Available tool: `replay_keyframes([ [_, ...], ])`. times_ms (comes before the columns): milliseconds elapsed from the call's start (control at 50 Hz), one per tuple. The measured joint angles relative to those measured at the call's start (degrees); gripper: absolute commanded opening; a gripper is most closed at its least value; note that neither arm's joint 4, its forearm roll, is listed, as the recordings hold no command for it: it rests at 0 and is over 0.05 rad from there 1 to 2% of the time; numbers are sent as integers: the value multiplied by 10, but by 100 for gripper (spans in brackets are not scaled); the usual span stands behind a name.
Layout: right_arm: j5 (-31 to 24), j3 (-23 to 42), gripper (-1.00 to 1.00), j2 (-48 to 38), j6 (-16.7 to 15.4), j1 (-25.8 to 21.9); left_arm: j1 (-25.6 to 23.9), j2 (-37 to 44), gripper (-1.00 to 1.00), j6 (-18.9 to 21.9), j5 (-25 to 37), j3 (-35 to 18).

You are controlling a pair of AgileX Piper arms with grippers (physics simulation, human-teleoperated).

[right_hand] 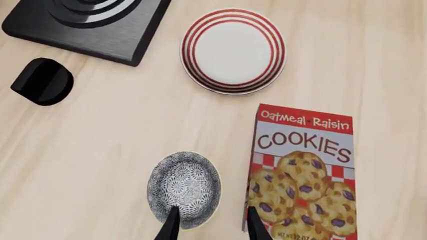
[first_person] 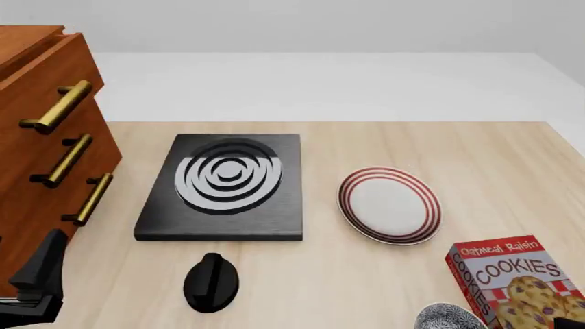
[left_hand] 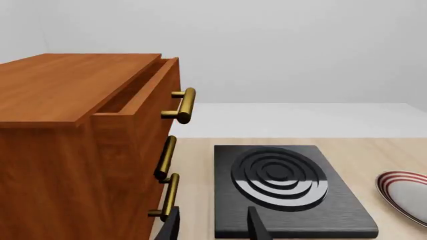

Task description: Pick the akita bowl on the ramekin and place it on the plate.

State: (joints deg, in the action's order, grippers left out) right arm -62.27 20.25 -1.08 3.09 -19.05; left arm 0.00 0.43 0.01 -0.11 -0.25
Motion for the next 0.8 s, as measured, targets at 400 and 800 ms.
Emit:
replay_keyframes([
  [400, 80, -56, 100, -40, 32, 3, 0, 0, 100, 0, 0, 0],
  [800, 174, -116, 100, -94, 75, -14, 0, 0, 100, 0, 0, 0],
])
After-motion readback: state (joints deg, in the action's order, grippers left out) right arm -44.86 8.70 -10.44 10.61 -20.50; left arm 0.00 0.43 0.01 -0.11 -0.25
